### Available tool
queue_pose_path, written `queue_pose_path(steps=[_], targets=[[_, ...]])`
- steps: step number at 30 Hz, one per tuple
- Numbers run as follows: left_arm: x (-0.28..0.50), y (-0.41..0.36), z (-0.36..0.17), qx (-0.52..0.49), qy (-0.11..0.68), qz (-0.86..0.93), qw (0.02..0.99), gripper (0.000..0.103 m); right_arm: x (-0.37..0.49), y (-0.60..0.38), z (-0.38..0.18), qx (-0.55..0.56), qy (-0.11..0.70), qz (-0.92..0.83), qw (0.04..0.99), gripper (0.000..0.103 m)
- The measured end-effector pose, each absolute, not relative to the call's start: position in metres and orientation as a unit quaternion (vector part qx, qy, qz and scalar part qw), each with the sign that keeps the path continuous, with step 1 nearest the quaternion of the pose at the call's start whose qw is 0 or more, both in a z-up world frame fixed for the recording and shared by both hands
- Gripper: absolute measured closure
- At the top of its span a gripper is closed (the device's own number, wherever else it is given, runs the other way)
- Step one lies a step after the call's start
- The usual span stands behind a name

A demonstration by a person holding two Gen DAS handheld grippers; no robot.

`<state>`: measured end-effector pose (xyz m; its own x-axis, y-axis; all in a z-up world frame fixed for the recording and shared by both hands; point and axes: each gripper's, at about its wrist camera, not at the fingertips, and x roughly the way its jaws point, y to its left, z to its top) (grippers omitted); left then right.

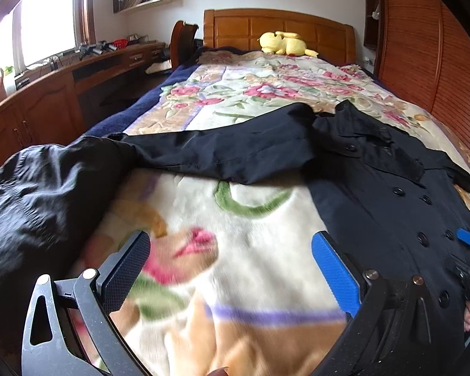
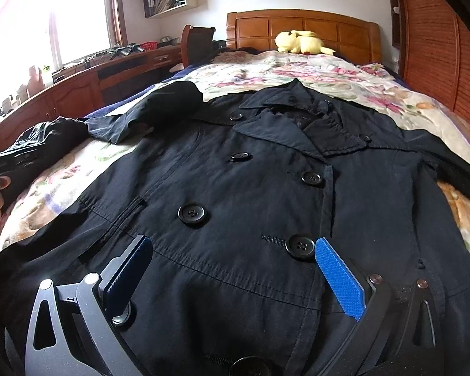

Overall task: Fold large clothes
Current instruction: 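Lower the left tool toward the black coat's sleeve and open it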

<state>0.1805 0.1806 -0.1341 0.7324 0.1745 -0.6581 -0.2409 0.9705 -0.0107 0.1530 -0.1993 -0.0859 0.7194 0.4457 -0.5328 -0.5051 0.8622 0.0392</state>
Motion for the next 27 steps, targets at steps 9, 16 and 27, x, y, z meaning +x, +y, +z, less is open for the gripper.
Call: queue_pose_path(steps=[9, 16, 27], targets=[[0.24, 0.209, -0.147, -0.044, 0.373, 0.116, 0.919, 0.0, 0.166, -0.189, -0.09, -0.062, 0.275, 0.244, 0.928, 0.0], [0.277, 0.24, -0.153, -0.068, 0.375, 0.12, 0.917, 0.004, 0.166, -0.183, -0.089, -0.072, 0.274, 0.236, 0.93, 0.0], [0.315, 0.286, -0.179, -0.169, 0.406, 0.122, 0.89, 0.037, 0.167, -0.184, -0.091, -0.071, 0.277, 0.238, 0.928, 0.0]])
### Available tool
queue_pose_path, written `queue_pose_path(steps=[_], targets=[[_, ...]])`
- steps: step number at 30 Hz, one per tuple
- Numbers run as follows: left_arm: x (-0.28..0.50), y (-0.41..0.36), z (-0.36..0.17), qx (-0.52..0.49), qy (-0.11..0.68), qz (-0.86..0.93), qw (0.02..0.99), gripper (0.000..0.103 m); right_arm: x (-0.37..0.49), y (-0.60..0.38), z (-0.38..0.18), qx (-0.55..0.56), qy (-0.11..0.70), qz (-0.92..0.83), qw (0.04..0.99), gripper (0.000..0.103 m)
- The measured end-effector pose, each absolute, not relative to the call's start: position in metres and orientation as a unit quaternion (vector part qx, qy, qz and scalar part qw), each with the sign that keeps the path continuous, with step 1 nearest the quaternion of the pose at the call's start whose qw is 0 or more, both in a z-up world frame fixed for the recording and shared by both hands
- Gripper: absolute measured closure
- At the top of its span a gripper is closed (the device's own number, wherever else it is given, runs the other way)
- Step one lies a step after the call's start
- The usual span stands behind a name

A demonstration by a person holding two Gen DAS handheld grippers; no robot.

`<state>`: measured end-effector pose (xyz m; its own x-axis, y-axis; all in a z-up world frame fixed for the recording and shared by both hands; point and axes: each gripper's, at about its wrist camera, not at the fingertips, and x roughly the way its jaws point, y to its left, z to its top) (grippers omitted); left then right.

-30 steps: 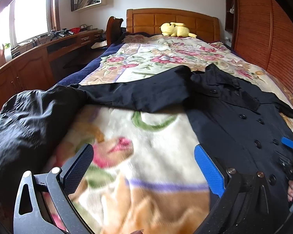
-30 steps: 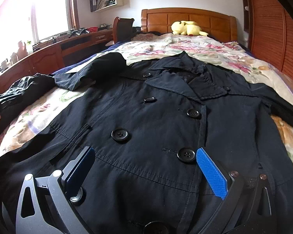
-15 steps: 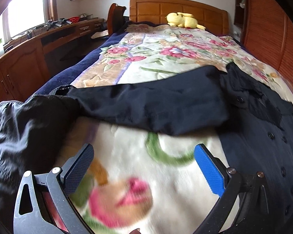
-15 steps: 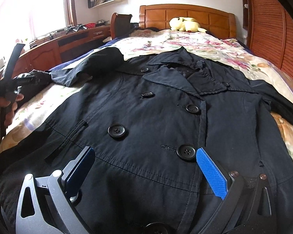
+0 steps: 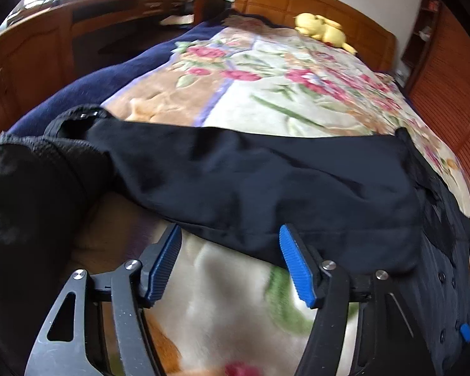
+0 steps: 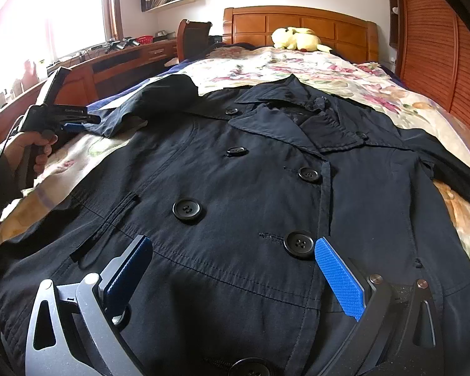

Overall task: Fold large clothes
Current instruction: 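Lower the left tool toward the black coat's sleeve and open it, then grasp the coat sleeve cuff with the left gripper and lift it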

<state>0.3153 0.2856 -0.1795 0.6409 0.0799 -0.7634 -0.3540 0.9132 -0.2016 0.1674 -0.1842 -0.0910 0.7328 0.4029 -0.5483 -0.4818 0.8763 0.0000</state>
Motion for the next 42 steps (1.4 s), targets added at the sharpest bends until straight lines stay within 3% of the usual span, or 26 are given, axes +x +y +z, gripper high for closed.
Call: queue_pose_path(steps=[5, 9, 11, 13, 16, 18, 34, 42], targets=[[0.319, 0.295, -0.189, -0.188, 0.412, 0.135, 0.881, 0.039, 0.169, -0.185, -0.092, -0.069, 0.279, 0.241, 0.927, 0.0], [0.324, 0.299, -0.191, -0.19, 0.413, 0.142, 0.879, 0.046, 0.17, -0.185, -0.092, -0.068, 0.28, 0.243, 0.926, 0.0], [0.327, 0.3, -0.192, -0.193, 0.412, 0.14, 0.88, 0.054, 0.171, -0.185, -0.093, -0.068, 0.28, 0.243, 0.926, 0.0], [0.331, 0.301, -0.193, -0.191, 0.413, 0.139, 0.879, 0.074, 0.171, -0.185, -0.093, -0.068, 0.281, 0.244, 0.926, 0.0], [0.335, 0.297, -0.191, -0.184, 0.418, 0.131, 0.88, 0.091, 0.172, -0.184, -0.093, -0.068, 0.282, 0.244, 0.925, 0.0], [0.336, 0.289, -0.183, -0.169, 0.416, 0.126, 0.885, 0.096, 0.172, -0.184, -0.093, -0.069, 0.282, 0.244, 0.925, 0.0], [0.323, 0.133, -0.057, -0.051, 0.348, -0.011, 0.936, 0.097, 0.168, -0.183, -0.094, -0.072, 0.274, 0.24, 0.929, 0.0], [0.293, 0.071, -0.041, 0.002, 0.369, -0.049, 0.928, 0.097, 0.167, -0.184, -0.093, -0.072, 0.27, 0.24, 0.93, 0.0]])
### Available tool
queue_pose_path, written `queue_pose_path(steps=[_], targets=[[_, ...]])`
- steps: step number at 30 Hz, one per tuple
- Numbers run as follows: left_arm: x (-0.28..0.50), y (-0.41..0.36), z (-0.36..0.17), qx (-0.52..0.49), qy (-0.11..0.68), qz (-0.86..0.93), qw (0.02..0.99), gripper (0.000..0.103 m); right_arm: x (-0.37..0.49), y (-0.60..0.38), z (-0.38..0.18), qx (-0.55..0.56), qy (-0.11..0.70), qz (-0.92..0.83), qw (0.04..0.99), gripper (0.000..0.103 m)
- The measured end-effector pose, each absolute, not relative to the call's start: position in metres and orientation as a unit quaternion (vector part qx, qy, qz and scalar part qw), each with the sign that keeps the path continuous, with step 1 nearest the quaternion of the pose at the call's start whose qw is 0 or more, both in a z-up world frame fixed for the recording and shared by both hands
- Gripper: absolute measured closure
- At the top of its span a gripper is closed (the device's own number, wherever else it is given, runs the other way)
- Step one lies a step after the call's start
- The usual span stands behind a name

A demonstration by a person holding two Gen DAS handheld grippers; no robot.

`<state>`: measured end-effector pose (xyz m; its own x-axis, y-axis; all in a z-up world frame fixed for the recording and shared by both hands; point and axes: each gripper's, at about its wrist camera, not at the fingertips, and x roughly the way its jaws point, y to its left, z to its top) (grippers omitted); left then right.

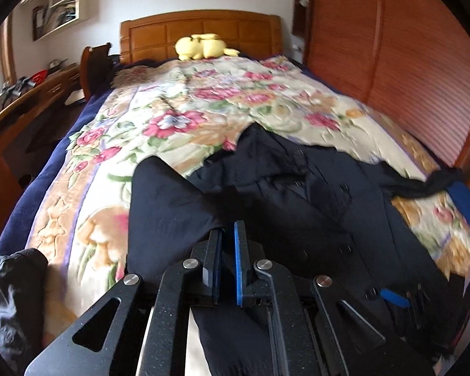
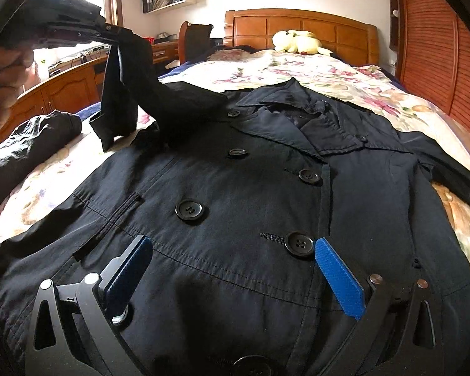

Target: Fold large clothes

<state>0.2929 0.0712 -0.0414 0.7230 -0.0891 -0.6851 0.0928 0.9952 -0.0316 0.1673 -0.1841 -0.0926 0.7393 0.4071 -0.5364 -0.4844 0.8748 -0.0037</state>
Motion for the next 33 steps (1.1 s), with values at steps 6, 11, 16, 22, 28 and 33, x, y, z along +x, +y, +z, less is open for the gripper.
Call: queue_pose_path(steps=[6, 11, 16, 22, 28, 33], targets=[[0.262, 0.065, -0.048, 0.005, 0.385, -0.057, 0.921, 0.08, 0.168, -0.187, -0.093, -0.064, 0.27, 0.242, 0.93, 0.0], [0.232, 0.075, -0.043, -0.007, 0.384, -0.059, 0.921, 0.071, 0.168, -0.187, -0.093, -0.064, 0.267, 0.242, 0.93, 0.0], [0.224, 0.09, -0.046, -0.009, 0.384, -0.045, 0.922, 0.048, 0.168, -0.187, -0.093, -0.062, 0.269, 0.244, 0.93, 0.0], [0.242, 0.111, -0.075, -0.017, 0.402, -0.015, 0.915, 0.033, 0.168, -0.188, -0.093, -0.06, 0.266, 0.246, 0.93, 0.0], [0.258, 0.131, -0.112, -0.036, 0.424, 0.004, 0.905, 0.033, 0.169, -0.186, -0.094, -0.063, 0.269, 0.245, 0.929, 0.0], [0.266, 0.151, -0.135, -0.051, 0.436, 0.015, 0.898, 0.033, 0.17, -0.185, -0.094, -0.065, 0.272, 0.245, 0.928, 0.0]])
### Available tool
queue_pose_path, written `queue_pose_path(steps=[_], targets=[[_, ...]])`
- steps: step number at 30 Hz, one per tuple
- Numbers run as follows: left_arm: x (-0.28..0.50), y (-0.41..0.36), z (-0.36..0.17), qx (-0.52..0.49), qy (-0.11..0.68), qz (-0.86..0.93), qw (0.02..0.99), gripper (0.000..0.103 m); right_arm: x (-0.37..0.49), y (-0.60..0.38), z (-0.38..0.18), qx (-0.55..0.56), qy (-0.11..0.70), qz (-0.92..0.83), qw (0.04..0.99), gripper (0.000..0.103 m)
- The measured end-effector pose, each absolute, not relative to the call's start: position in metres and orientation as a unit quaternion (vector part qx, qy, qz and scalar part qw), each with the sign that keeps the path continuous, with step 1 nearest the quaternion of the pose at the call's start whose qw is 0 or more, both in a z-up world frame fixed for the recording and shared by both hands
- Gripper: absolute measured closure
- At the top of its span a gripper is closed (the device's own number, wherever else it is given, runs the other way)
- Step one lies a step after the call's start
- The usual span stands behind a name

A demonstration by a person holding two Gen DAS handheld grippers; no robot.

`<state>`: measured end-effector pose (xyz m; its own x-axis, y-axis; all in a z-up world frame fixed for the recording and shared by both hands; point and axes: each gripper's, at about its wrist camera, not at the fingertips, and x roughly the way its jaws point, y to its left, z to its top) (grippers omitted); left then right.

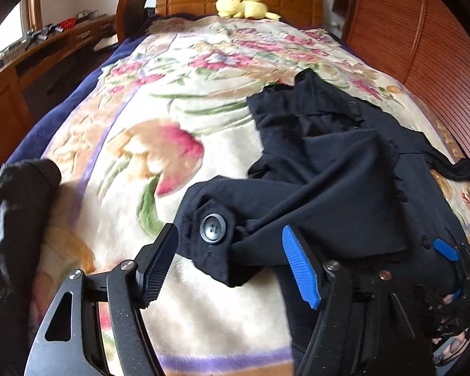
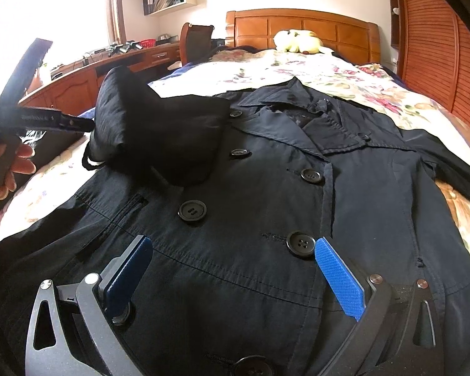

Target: Fold large clothes

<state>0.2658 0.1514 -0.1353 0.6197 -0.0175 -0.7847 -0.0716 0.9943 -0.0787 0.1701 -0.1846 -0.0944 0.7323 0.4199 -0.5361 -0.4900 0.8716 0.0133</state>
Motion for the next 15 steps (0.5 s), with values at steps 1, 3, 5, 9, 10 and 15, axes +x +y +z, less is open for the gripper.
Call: queue_pose_path(steps=[1, 3, 5, 9, 10, 15], targets=[[0.267, 0.154, -0.138, -0.052, 0.438, 0.016, 0.897, 0.033, 0.17, -0.184, -0.094, -0.065, 0.272, 0.245, 0.928, 0.0], [0.271, 0.159, -0.148, -0.053, 0.443, 0.02, 0.895, 0.033, 0.17, -0.184, -0.094, -0.065, 0.272, 0.244, 0.929, 0.0], [0.274, 0.163, -0.155, -0.06, 0.449, 0.021, 0.892, 0.033, 0.169, -0.185, -0.094, -0.064, 0.27, 0.243, 0.929, 0.0], [0.282, 0.167, -0.169, -0.072, 0.459, 0.012, 0.885, 0.033, 0.172, -0.187, -0.096, -0.056, 0.274, 0.242, 0.929, 0.0], [0.283, 0.167, -0.17, -0.072, 0.46, 0.011, 0.885, 0.032, 0.172, -0.188, -0.096, -0.053, 0.275, 0.242, 0.929, 0.0], [0.29, 0.169, -0.175, -0.084, 0.471, 0.006, 0.878, 0.031, 0.174, -0.188, -0.097, -0.048, 0.281, 0.24, 0.928, 0.0]])
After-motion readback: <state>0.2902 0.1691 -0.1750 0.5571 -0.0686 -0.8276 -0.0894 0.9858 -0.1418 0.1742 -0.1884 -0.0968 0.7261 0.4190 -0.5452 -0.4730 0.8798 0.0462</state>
